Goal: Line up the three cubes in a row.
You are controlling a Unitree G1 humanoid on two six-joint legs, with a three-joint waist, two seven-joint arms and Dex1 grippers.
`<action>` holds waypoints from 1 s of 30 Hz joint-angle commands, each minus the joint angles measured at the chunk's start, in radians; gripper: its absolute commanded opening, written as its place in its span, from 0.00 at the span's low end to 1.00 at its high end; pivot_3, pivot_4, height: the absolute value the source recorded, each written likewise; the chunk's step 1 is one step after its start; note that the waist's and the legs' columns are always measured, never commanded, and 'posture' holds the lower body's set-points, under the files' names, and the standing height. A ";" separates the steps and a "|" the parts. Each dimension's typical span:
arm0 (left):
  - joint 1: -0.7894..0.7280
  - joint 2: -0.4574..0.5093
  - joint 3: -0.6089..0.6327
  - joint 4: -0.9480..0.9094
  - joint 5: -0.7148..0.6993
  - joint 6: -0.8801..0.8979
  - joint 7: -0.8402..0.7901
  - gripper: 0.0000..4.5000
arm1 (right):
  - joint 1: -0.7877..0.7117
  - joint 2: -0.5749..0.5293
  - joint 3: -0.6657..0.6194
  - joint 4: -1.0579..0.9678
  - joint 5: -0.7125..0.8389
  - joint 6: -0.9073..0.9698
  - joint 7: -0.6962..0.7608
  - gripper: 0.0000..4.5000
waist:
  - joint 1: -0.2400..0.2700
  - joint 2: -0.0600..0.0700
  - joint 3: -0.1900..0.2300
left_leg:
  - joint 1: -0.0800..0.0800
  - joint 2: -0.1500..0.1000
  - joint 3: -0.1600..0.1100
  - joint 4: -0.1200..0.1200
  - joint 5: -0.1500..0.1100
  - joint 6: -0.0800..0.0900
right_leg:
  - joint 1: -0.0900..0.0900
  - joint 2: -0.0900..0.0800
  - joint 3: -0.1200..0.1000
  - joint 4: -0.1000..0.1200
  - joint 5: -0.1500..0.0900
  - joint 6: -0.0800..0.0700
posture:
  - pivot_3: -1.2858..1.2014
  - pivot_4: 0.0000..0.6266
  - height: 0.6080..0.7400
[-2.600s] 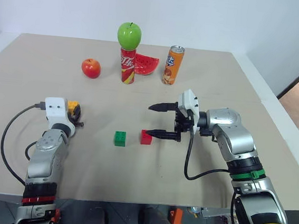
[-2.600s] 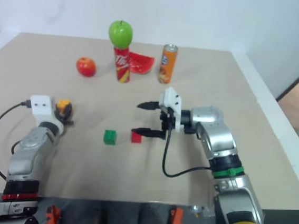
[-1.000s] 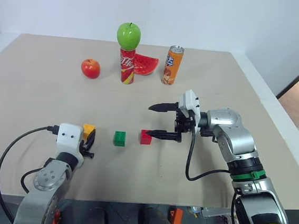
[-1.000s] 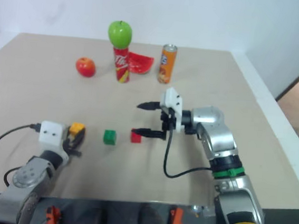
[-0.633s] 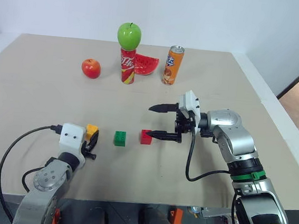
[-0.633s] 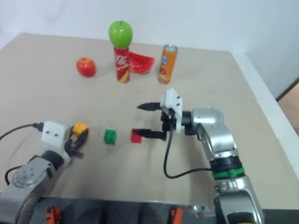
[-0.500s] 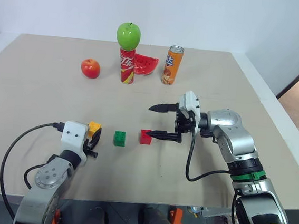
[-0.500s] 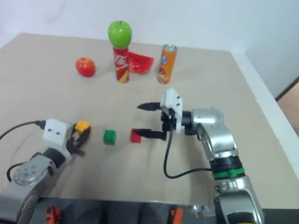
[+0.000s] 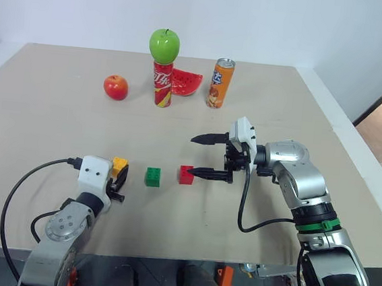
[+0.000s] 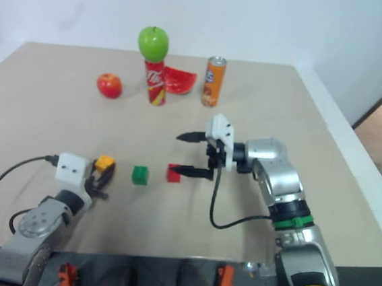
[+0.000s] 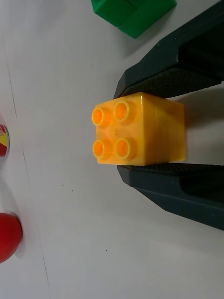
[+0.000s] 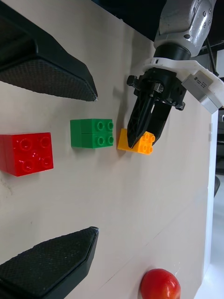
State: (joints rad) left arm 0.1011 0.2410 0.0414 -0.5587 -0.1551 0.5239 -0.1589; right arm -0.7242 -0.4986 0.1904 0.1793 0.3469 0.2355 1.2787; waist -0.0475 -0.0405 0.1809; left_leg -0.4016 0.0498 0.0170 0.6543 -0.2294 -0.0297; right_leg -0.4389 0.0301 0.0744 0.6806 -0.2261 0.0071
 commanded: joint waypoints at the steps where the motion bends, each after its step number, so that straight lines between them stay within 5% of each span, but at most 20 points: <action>1: 0.003 0.002 0.015 -0.024 0.014 0.001 0.014 0.29 | -0.006 -0.008 -0.027 -0.023 0.003 -0.014 -0.001 1.00 | 0.000 0.000 0.000 | 0.000 0.000 0.000 0.000 0.000 0.000 | 0.000 0.000 0.000 0.000 0.000 0.000 | 0.52 0.24 1.00; 21: 0.019 0.003 0.012 -0.032 0.017 0.032 0.034 0.29 | 0.001 -0.002 -0.024 -0.027 0.004 -0.016 -0.003 1.00 | 0.000 0.000 0.000 | 0.000 0.000 0.000 0.000 0.000 0.000 | 0.000 0.000 0.000 0.000 0.000 0.000 | 0.52 0.24 1.00; 22: 0.016 0.003 0.011 -0.029 0.017 0.029 0.033 0.52 | 0.001 -0.002 -0.024 -0.027 0.004 -0.017 -0.003 1.00 | 0.000 0.000 0.000 | 0.000 0.000 0.000 0.000 0.000 0.000 | 0.000 0.000 0.000 0.000 0.000 0.000 | 0.52 0.24 1.00; 28: 0.009 0.008 0.012 -0.036 0.014 0.014 0.020 0.96 | 0.003 0.000 -0.024 -0.029 0.006 -0.017 -0.002 1.00 | 0.000 0.000 0.000 | 0.000 0.000 0.000 0.000 0.000 0.000 | 0.000 0.000 0.000 0.000 0.000 0.000 | 0.52 0.24 1.00; 30: 0.009 0.008 0.016 -0.045 0.012 0.018 0.019 0.99 | 0.003 0.001 -0.023 -0.029 0.006 -0.017 -0.001 1.00 | 0.000 0.000 0.000 | 0.000 0.000 0.000 0.000 0.000 0.000 | 0.000 0.000 0.000 0.000 0.000 0.000 | 0.52 0.24 1.00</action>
State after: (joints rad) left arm 0.1156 0.2438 0.0447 -0.5656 -0.1483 0.5525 -0.1393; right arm -0.7182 -0.4981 0.1904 0.1792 0.3457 0.2314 1.2787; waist -0.0474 -0.0405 0.1809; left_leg -0.4014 0.0498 0.0171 0.6543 -0.2294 -0.0297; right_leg -0.4389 0.0302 0.0744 0.6806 -0.2261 0.0070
